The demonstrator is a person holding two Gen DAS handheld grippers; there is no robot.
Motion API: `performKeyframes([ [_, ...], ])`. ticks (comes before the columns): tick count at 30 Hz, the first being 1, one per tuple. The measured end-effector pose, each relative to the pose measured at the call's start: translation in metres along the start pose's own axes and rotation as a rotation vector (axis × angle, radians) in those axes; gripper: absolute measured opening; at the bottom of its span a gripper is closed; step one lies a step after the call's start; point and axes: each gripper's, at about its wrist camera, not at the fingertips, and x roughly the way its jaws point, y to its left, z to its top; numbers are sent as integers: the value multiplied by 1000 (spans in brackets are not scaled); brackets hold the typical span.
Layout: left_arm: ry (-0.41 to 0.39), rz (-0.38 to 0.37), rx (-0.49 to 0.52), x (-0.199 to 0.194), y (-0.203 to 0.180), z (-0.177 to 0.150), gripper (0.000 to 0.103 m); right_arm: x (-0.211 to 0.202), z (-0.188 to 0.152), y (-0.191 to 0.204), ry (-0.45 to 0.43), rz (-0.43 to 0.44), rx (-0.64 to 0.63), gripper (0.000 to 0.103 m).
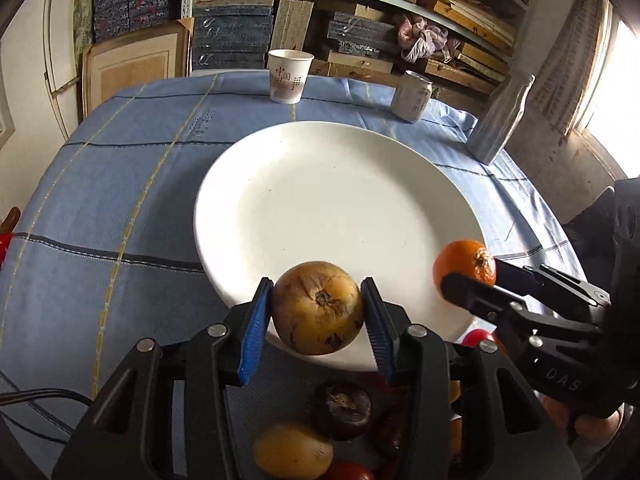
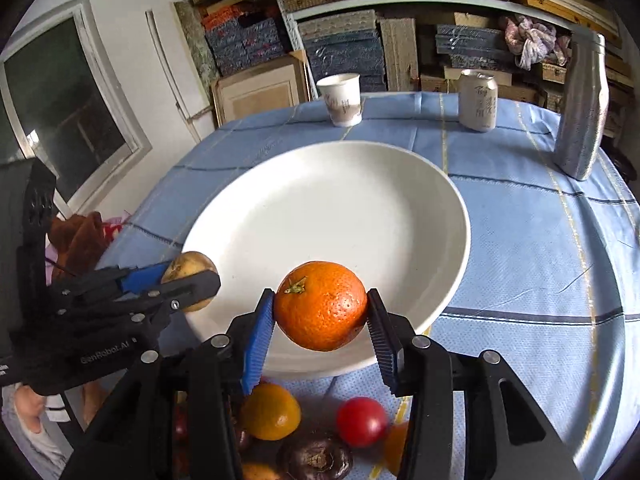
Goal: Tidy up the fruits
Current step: 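Carry the pear and tangerine onto the white plate and open both tools, then move the left tool to the dark brown plum and close on it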
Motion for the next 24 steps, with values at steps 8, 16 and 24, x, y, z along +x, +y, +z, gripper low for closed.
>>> performKeyframes([
  [8,-83,-15,3,-28,3,-2,69,-36,-4,4,-121,5,-6,61],
  [16,-174,47,3,-75,15,-36,80,-116,-28,-15,-312,-57,14,82],
  [24,-118,115,46,-87,16,-117,87,-146,-98,-70,-314,-30,213,88],
])
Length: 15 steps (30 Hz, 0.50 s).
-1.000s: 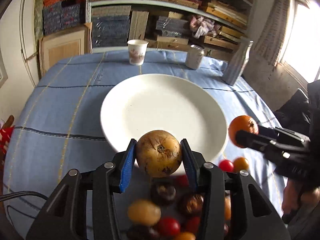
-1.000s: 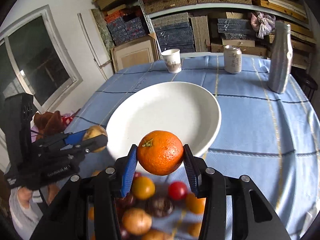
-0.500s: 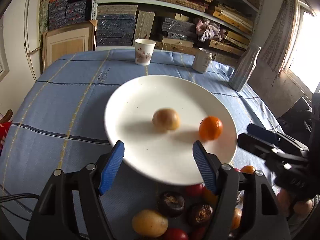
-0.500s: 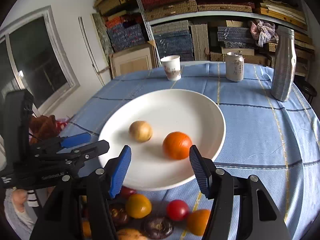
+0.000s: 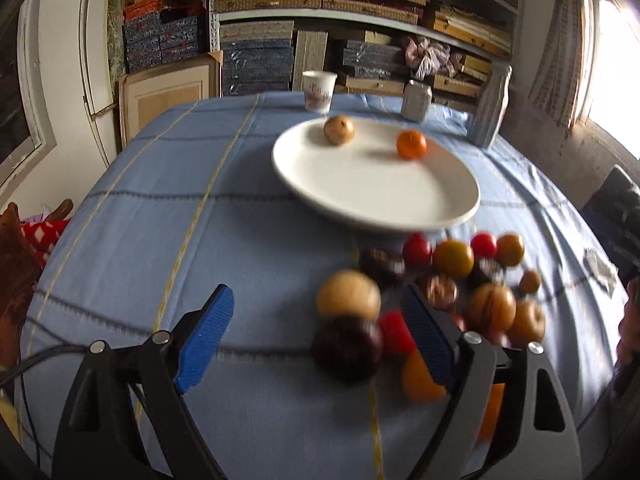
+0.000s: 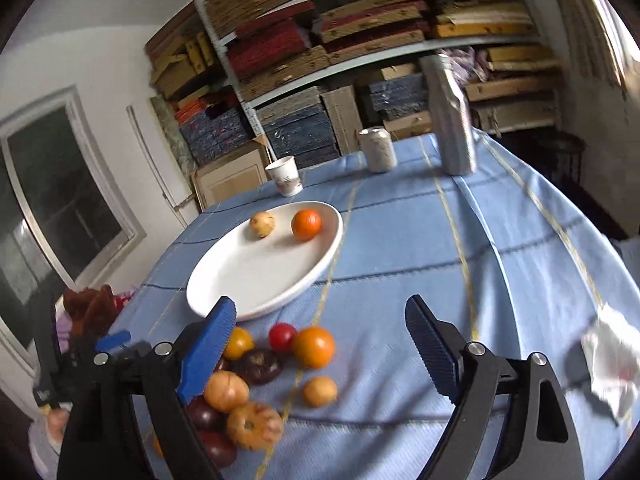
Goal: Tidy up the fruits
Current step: 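Move the left tool to the dark brown plum and close on it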
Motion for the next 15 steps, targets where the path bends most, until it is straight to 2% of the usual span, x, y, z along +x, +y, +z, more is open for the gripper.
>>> performKeyframes([
  [1,8,3,0,-2,0,-8,91,-4,-3,-4,-6,-1,15,89],
  [6,56,-14,-16,-2,1,-24,93,-15,-12,-21,-32,-13,72,92],
  [10,88,-1,6,6,-4,-24,94,-12,-15,-22,-25,-16,81,93],
  [15,139,14,-46,18,10,-21,95,-10,-14,-21,-18,-17,79,93],
])
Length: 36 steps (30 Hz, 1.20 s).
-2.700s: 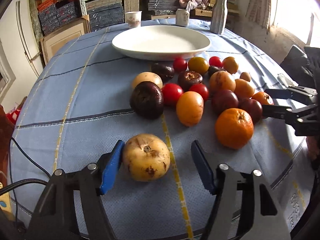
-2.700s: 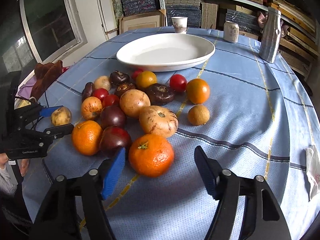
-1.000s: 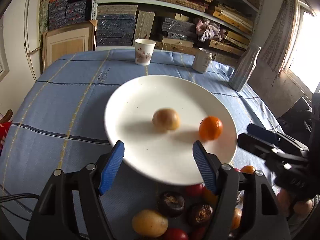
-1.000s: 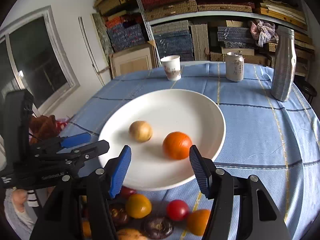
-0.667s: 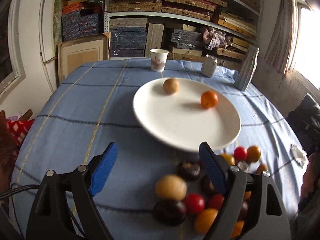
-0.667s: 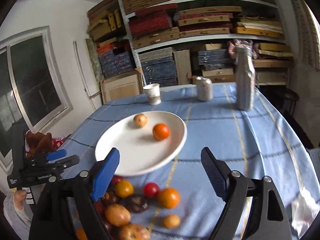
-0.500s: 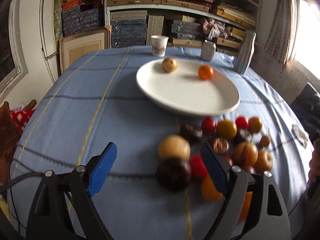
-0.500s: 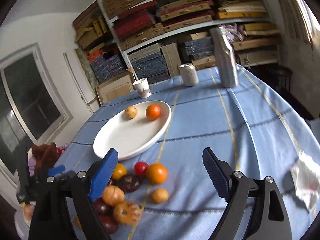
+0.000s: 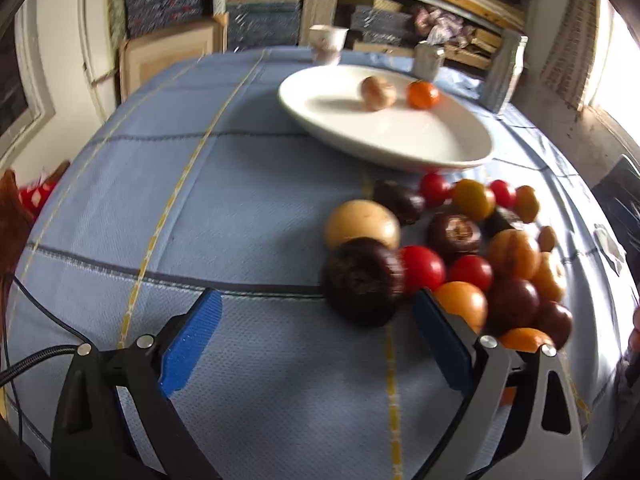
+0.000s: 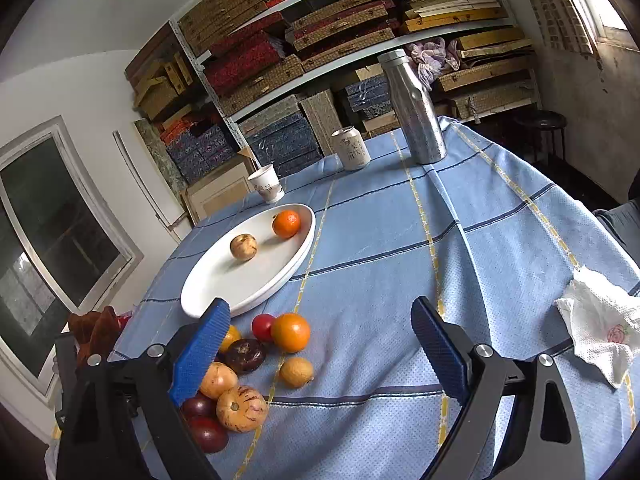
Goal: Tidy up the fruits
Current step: 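Move the left tool to the dark brown plum and close on it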
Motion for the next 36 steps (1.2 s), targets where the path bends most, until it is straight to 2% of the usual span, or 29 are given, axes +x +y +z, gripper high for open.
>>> performKeyframes([
  [6,-63,111,-160,-14,44,2,96,0,0,-4,-3,2,22,93],
  [9,-72,58,-187,-17,50,1,96,0,0,-5,-2,6,21,93],
  [12,-68,64,-88,-15,29,1,96,1,0,-2,1,14,6,93],
  [15,-74,149,36,-15,2,-1,96,0,-3,2,8,26,-15,93],
  [17,-79,191,83,-16,-7,-2,96,0,-5,5,16,35,-29,93],
  [22,-57,158,79,-11,-6,0,96,4,-10,13,45,40,-71,93],
  [26,-82,86,59,-19,-3,-1,99,5,-10,14,58,36,-70,93],
  [29,-79,90,75,-17,-7,-2,99,4,-10,12,56,36,-62,93],
  [33,-55,54,38,-12,-2,-1,99,6,-10,14,70,34,-69,93],
  [34,-43,47,33,-9,-1,-1,93,7,-10,14,73,34,-72,93],
  [35,-35,39,30,-7,-1,-1,76,7,-11,15,76,34,-77,93],
  [36,-27,37,31,-6,-1,-1,69,7,-11,16,78,32,-81,93],
])
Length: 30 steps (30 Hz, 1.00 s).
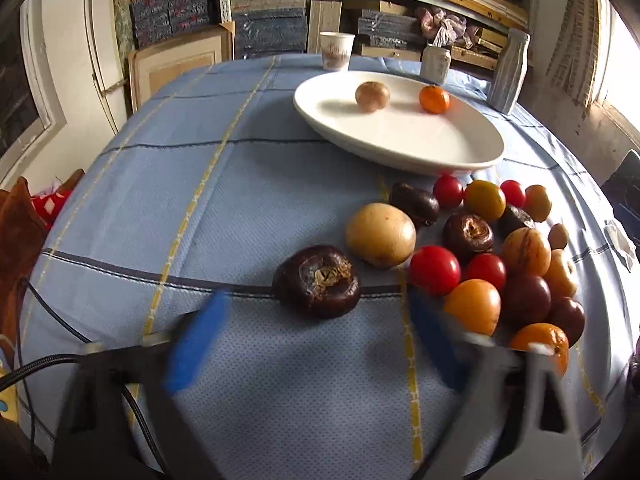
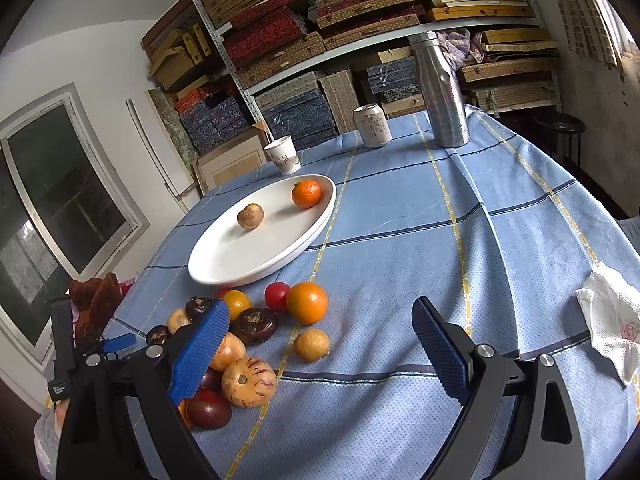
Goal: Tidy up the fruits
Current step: 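Move the left tool to the dark brown plum and close on it, then place the plum on the plate with the left tool while the right tool places a small round fruit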
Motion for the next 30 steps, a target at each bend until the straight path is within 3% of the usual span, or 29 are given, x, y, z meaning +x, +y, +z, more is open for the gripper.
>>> performKeyframes([
  [4,10,-12,-12,3,2,-1,49,1,0,0,6,-4,2,93],
  [13,17,-40,-6,9,1,3,46,8,-4,7,45,-2,-37,93],
  [21,41,-34,-23,24,5,13,54,22,-12,18,111,-16,-99,93],
  [23,43,-36,-17,26,4,13,48,23,-14,20,120,-20,-110,93],
  [27,25,-51,-29,21,7,13,48,26,-18,25,148,-21,-142,93],
  [30,-7,-43,-46,13,11,12,48,31,-26,28,185,-49,-170,85],
])
